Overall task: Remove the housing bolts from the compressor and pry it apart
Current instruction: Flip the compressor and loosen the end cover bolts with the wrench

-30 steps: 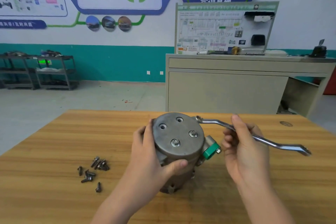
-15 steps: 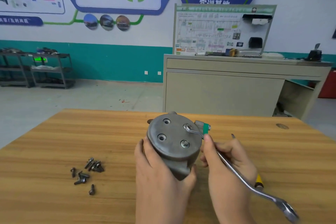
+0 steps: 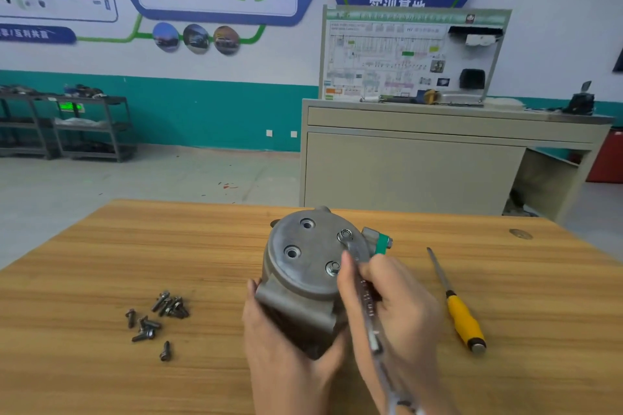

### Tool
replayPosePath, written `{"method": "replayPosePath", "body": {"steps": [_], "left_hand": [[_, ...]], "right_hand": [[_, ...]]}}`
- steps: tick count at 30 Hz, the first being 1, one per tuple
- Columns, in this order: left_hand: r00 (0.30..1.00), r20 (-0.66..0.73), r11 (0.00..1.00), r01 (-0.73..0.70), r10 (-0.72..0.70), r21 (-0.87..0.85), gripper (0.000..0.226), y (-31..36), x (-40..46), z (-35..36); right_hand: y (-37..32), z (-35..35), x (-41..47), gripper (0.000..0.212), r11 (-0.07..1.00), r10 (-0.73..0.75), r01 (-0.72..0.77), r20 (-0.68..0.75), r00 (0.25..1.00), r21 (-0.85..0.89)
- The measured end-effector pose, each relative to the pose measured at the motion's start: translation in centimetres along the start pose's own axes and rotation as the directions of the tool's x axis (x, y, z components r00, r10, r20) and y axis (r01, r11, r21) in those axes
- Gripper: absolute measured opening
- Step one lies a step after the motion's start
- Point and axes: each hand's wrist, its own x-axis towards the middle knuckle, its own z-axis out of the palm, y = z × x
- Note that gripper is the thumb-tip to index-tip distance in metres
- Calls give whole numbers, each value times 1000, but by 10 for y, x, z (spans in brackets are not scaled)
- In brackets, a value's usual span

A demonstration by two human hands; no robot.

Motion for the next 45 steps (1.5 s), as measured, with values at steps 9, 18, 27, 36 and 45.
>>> {"method": "replayPosePath", "body": {"steps": [9, 18, 27, 36, 45], "left_hand": [[986, 156, 987, -80, 58, 141, 112, -33, 18, -12], [888, 456, 997, -38, 61, -60, 118, -71, 53, -47], [864, 503, 998, 55, -32, -31, 126, -87, 59, -43], [895, 442, 990, 111, -63, -84, 101, -91, 58, -37], [903, 430, 994, 31, 18, -107, 98, -89, 51, -32]], "right_hand": [[8, 4, -12, 37, 998, 65, -65, -29, 997, -3], [39, -42, 4, 30, 397, 558, -676, 422, 715, 621], [94, -15, 78, 33, -138, 353, -950, 910, 217, 280], [124, 27, 106, 38, -71, 426, -965, 882, 201, 254], [120, 8, 87, 38, -110, 382, -882, 839, 387, 457]]}}
